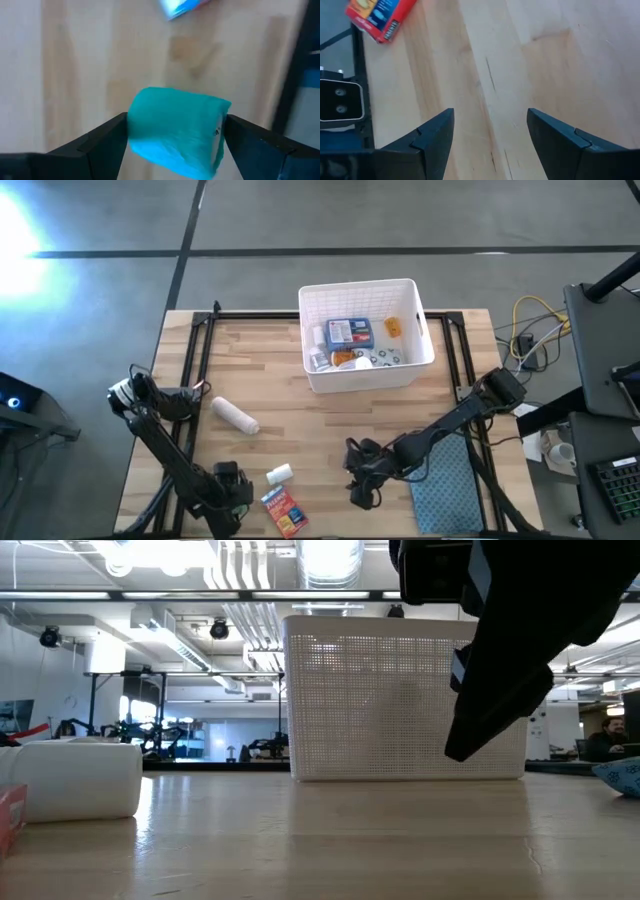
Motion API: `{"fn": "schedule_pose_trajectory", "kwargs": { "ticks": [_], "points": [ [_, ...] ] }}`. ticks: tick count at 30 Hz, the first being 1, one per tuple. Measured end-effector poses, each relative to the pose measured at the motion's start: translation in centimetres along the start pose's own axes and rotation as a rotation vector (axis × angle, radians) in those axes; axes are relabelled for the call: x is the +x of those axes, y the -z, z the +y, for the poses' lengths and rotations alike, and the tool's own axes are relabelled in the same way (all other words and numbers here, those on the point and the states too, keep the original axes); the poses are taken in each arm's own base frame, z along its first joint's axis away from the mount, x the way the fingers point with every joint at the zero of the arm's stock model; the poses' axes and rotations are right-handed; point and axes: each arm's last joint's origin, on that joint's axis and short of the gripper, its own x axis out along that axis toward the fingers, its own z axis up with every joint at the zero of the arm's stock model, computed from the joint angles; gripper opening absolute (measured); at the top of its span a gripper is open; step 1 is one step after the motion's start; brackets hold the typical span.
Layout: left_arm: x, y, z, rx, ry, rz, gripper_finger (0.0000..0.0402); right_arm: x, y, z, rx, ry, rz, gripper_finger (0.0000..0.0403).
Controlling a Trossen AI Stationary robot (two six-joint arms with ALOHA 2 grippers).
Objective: Pick & place medical supplies in basket/bin
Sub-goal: Put the green bandage into the white bin
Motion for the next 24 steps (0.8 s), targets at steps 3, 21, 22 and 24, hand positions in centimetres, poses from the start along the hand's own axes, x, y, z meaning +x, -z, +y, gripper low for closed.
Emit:
{"fn": "schedule_pose_trajectory", "kwargs": {
  "ticks": [3,21,22,24],
  "points": [
    [0.9,0.5,1.0,0.006,-0.048,0.019,0.0297,0.0,0.1,-0.1,0.017,0.006,0.006,0.024],
    [1.8,0.6,2.8,-0.019,-0.11,0.052,0.0243,0.0,0.1,-0.1,0.048,0.007,0.006,0.024],
    [1.6,0.4,2.9,-0.008,-0.114,0.06,0.0233,-0.1,0.0,0.0,0.07,0.006,0.006,0.024],
    [0.7,-0.1,3.0,0.011,-0.116,0.072,0.0218,-0.6,-0.2,0.3,0.092,-0.004,0.0,0.024]
  ]
}}
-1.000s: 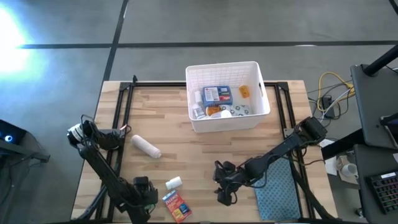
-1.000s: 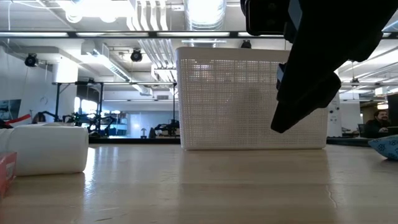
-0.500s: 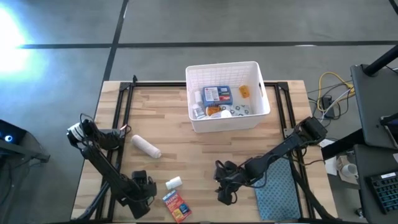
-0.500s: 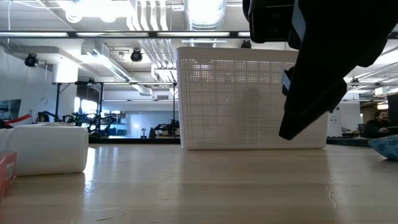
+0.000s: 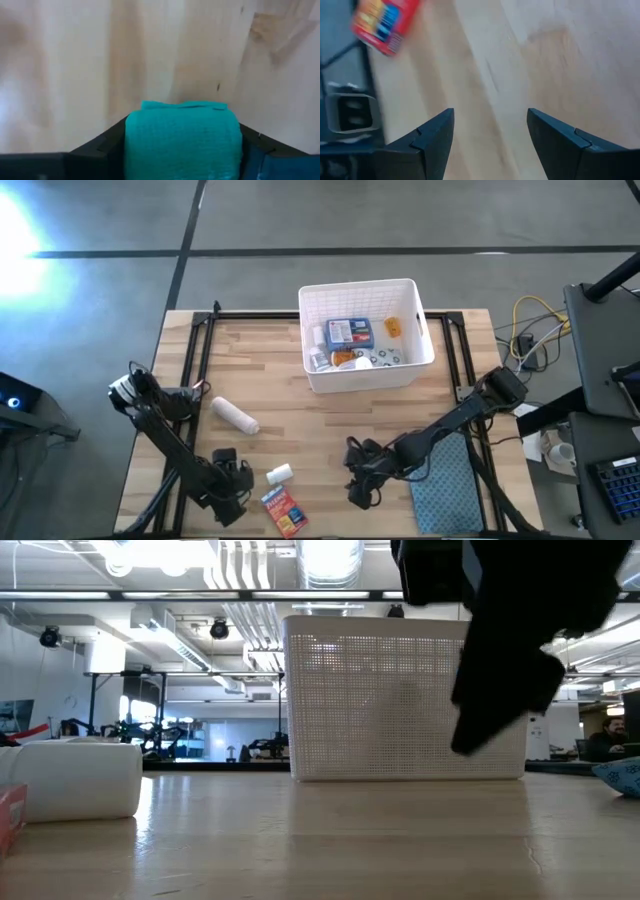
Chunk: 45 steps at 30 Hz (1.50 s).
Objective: Pick & place medical supplies in basket/bin
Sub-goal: Put the green bandage into the white bin
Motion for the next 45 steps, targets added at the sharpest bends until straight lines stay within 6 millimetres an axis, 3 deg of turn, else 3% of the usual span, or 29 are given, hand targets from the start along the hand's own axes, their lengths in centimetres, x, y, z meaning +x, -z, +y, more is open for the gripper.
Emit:
{"fn": "schedule_pose_trajectory", "kwargs": {
  "ticks": [4,7,14,17,20,24,26,28,34,37,41,45],
  "points": [
    [-3.3,-1.6,0.9,0.007,-0.051,0.014,0.0218,-2.3,-0.2,1.4,-0.02,-0.013,-0.033,0.024],
    [-6.9,-3.3,1.9,0.041,-0.109,-0.017,0.0241,-3.6,0.7,1.0,-0.064,0.098,-0.004,0.024],
    [-16.8,-10.0,5.9,0.083,-0.241,-0.355,0.025,-6.1,3.2,1.0,-0.033,0.232,-0.032,0.024],
    [-21.0,-13.3,9.5,0.081,-0.34,-0.531,0.0237,-6.4,4.5,1.7,0.0,0.233,-0.077,0.024],
    [-24.6,-16.3,14.5,0.04,-0.425,-0.67,0.0222,-6.3,5.4,1.8,0.045,0.249,-0.115,0.024],
    [-27.3,-18.8,21.8,-0.031,-0.375,-0.796,0.0201,-5.8,5.9,1.7,0.147,0.251,-0.109,0.024],
    [-27.1,-18.8,24.1,-0.058,-0.212,-0.773,0.0189,-5.9,6.0,1.9,0.193,0.238,-0.098,0.024],
    [-25.9,-18.2,24.3,-0.03,-0.066,-0.672,0.0179,-5.9,6.3,1.9,0.227,0.236,-0.097,0.024],
    [-19.9,-14.8,18.0,0.183,0.043,-0.388,0.0169,-5.9,7.0,1.9,0.291,0.239,-0.103,0.024],
    [-16.6,-12.4,15.7,0.17,0.043,-0.291,0.0173,-5.7,7.2,1.5,0.281,0.255,-0.099,0.024],
    [-13.1,-9.5,13.3,0.136,0.1,-0.293,0.0186,-5.3,7.6,0.8,0.262,0.28,-0.089,0.024],
    [-10.3,-7.3,10.2,0.276,0.177,-0.349,0.0207,-4.9,8.0,0.1,0.264,0.284,-0.01,0.024]
  ]
}}
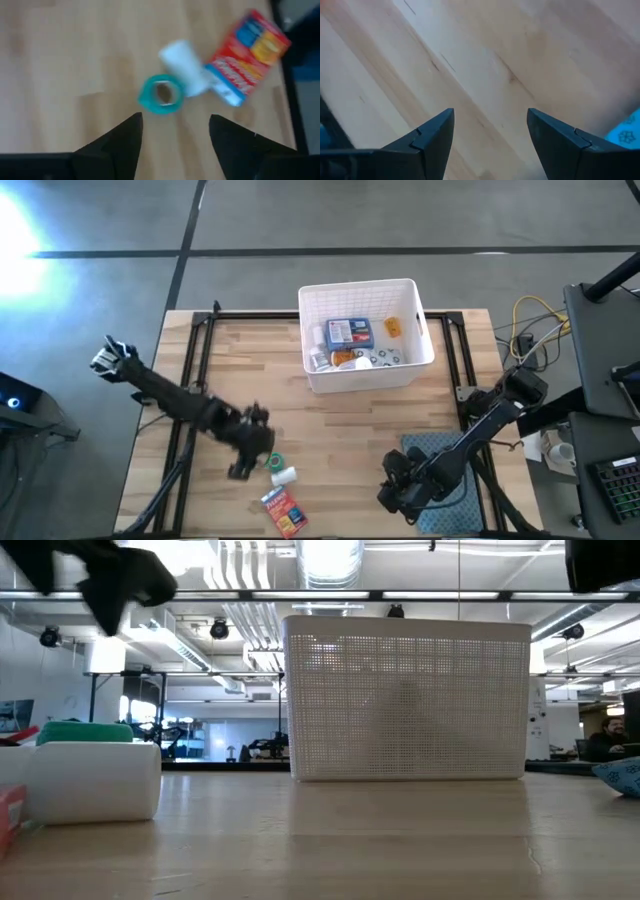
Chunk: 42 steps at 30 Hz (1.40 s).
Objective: Pick & place medical supplies in basket/bin
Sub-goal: Put the green bandage into the white bin
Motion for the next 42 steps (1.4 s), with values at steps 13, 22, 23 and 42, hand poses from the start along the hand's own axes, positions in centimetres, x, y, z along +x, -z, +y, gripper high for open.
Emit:
{"fn": "schedule_pose_trajectory", "kwargs": {
  "ticks": [13,22,23,42],
  "points": [
    [6.9,-0.3,-2.4,0.107,-0.085,0.051,0.0288,0.2,0.0,0.3,-0.096,-0.043,0.046,0.024],
    [9.1,-0.9,-2.4,0.151,-0.105,0.11,0.0293,0.1,0.0,0.4,-0.094,-0.049,0.046,0.024],
    [9.5,-0.8,-2.3,0.151,-0.105,0.122,0.0293,0.1,0.0,0.4,-0.094,-0.048,0.045,0.024],
    [10.7,-0.6,0.5,0.121,-0.164,0.252,0.0191,0.1,0.0,0.4,-0.093,-0.045,0.037,0.024]
  ]
}}
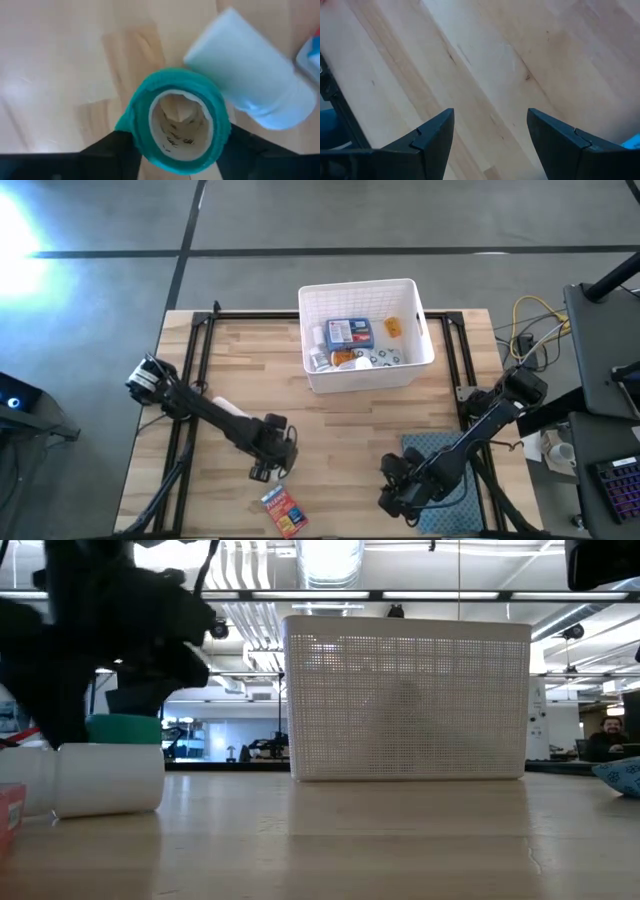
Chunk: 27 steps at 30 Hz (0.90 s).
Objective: Pick & place medical supplies in basket/bin
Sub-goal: Put the green bandage into the white bin
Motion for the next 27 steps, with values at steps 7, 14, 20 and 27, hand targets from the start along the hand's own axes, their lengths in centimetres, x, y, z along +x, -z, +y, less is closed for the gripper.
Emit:
{"fn": "schedule_pose_trajectory", "kwargs": {
  "ticks": [7,14,20,27],
  "points": [
    [-4.9,-1.5,2.4,-0.028,-0.068,-0.09,0.0133,0.0,-0.1,-0.1,-0.004,0.012,-0.018,0.024],
    [-16.0,-4.8,7.1,-0.12,-0.305,-0.427,0.0128,0.0,-0.1,-0.1,-0.001,0.015,-0.018,0.024],
    [-23.2,-6.3,15.6,-0.172,-0.585,-0.601,0.0127,0.0,-0.1,-0.2,0.044,0.02,-0.018,0.024],
    [-21.6,-6.5,25.2,-0.33,-0.595,-0.523,0.0155,0.1,-0.2,-0.2,0.091,0.017,-0.02,0.024]
  ]
}}
